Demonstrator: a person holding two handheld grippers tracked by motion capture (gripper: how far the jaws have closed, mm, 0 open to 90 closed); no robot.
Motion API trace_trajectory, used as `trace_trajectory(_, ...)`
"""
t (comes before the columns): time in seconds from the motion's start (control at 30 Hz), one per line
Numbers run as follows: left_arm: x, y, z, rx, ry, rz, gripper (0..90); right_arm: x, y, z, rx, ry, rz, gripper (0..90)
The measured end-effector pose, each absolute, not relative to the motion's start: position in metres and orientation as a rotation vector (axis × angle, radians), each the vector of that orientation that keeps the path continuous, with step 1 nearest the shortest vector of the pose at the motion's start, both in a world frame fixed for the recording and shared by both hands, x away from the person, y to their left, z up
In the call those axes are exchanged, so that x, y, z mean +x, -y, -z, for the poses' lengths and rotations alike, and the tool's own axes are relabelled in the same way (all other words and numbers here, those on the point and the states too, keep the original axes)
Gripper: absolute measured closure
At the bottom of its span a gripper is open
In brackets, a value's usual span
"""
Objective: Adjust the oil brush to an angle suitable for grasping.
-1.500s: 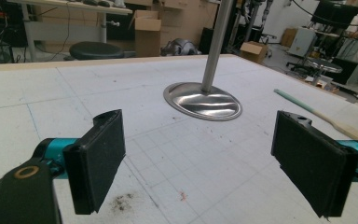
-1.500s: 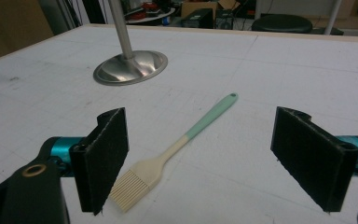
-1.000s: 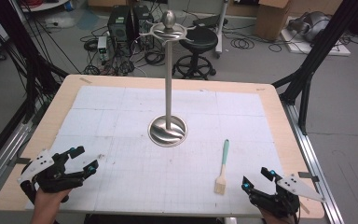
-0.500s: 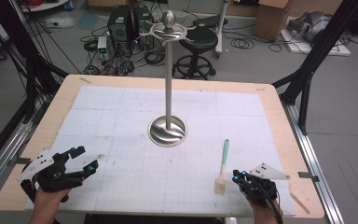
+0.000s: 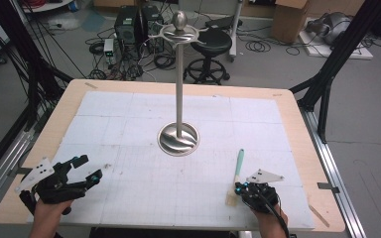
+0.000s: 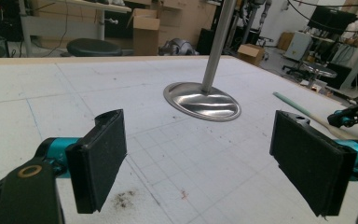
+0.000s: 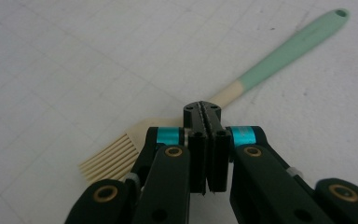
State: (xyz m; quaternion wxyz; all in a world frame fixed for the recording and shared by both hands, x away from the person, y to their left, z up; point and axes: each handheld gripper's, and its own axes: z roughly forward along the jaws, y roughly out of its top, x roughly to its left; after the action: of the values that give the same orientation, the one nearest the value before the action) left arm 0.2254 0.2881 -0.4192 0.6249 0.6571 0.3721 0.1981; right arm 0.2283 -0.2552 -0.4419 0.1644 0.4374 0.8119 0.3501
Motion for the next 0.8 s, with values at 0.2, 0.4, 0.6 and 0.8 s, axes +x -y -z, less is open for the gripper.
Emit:
trace_trajectory(0.2,0.226,-0.288,0.42,1.513,-0.856,-0.454,19.0,0.227,0.233,0.441,1.162,-2.373,-1.008,89.2)
trace_trajectory(0.4,0.226,-0.289,0.42,1.512,-0.86,-0.454,19.0,0.226,0.207,0.441,1.13,-2.425,-1.035,89.2)
trace_trajectory(0.6,0.226,-0.289,0.42,1.518,-0.861,-0.45,19.0,0.227,0.192,0.441,1.117,-2.439,-1.048,89.2)
trace_trajectory(0.8,0.226,-0.29,0.42,1.518,-0.865,-0.448,19.0,0.229,0.176,0.441,1.107,-2.474,-1.078,89.2)
